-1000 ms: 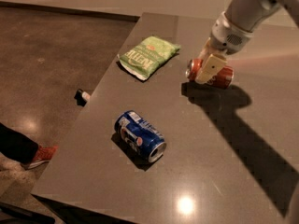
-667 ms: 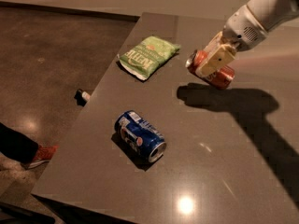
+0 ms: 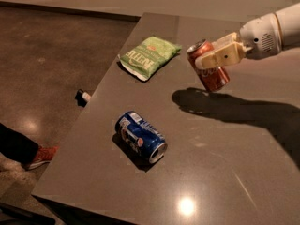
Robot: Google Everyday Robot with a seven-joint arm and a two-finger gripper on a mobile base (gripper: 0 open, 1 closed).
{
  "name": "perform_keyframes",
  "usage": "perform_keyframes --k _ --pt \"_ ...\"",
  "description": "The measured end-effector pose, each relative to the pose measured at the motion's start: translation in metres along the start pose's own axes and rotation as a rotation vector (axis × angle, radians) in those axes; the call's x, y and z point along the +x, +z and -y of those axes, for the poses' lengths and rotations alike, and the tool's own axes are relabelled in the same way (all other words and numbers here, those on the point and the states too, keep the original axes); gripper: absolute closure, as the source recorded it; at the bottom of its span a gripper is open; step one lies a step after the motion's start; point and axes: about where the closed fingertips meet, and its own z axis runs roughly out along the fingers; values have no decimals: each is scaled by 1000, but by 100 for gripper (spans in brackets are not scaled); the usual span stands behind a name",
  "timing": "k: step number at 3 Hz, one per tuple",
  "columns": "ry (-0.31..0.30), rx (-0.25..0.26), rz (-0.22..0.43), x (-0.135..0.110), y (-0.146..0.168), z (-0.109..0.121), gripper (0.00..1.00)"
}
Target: Place coke can upright
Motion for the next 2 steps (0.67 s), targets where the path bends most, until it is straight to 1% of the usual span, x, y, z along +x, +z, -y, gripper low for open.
perform_keyframes --k 1,2 --pt "56 50 158 0 -1 5 100" --pt "91 109 307 5 0 11 100"
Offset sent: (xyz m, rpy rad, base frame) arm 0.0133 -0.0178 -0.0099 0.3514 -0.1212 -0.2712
